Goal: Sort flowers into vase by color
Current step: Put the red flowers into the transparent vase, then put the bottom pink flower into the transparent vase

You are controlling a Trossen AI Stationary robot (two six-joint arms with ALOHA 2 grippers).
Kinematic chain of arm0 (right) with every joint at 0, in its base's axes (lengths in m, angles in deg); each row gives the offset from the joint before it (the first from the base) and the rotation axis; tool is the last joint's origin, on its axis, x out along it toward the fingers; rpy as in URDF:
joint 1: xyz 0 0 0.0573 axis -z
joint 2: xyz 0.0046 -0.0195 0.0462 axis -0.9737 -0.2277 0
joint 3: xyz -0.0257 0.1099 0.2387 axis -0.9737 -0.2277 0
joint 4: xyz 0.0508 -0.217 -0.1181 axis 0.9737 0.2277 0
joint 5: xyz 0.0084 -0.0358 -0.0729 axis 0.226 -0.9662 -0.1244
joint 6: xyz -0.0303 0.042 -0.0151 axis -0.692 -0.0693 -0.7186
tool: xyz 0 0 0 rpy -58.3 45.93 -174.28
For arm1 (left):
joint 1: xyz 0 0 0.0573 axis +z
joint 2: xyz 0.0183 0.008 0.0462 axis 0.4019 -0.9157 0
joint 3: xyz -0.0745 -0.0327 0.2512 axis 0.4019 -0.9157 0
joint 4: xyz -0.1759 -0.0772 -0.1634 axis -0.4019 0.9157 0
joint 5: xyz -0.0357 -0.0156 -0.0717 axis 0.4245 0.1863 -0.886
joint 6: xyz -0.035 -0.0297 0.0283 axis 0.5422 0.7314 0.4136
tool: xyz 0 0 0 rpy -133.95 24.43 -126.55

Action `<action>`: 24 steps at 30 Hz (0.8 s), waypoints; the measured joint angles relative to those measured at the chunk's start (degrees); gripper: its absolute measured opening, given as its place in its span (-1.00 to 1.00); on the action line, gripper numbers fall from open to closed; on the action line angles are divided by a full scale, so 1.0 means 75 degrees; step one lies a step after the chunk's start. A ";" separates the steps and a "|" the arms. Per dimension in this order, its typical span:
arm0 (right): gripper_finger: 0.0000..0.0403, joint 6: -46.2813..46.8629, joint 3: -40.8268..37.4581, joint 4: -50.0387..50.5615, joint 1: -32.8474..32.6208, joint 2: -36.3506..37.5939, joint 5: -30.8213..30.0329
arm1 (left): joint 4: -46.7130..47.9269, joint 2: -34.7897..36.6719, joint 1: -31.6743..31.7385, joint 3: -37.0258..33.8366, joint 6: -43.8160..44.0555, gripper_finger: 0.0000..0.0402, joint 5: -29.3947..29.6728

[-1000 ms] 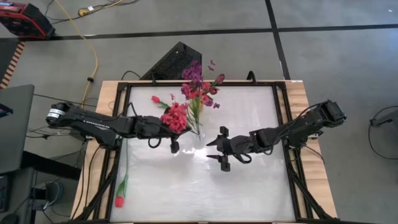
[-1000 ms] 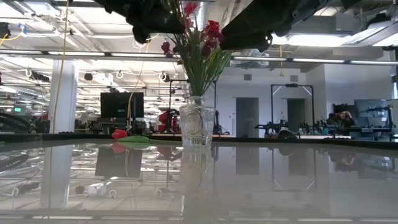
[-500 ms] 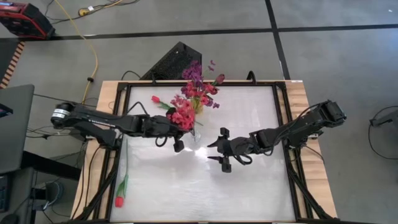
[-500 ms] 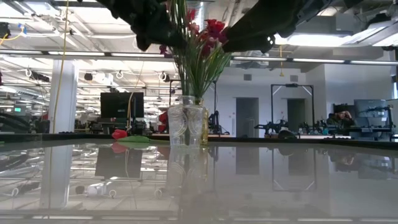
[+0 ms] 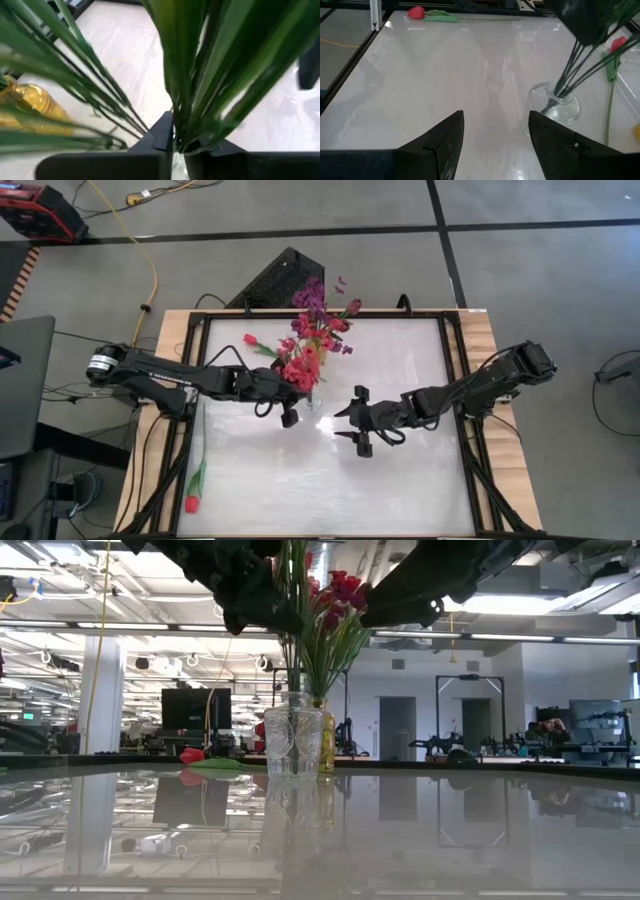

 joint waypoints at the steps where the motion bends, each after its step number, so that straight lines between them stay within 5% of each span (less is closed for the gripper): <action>1: 0.24 0.0000 0.0000 0.0003 0.0000 0.0000 0.0001 | 0.0000 0.0050 0.0000 0.0000 -0.0002 -0.87 -0.0008; 12: 0.24 0.0000 0.0000 0.0138 -0.0108 0.0000 0.0058 | 0.1946 0.0617 0.0124 0.0485 0.0000 -0.10 -0.0004; 17: 0.24 0.0159 0.0000 0.0202 -0.0102 0.0000 0.0064 | 0.4234 0.0786 0.0128 0.1479 0.0426 0.13 -0.0492; 24: 0.24 0.0175 0.0000 0.0248 -0.0169 0.0000 0.0087 | 0.8207 0.0801 -0.0004 0.2500 0.2445 0.18 -0.0900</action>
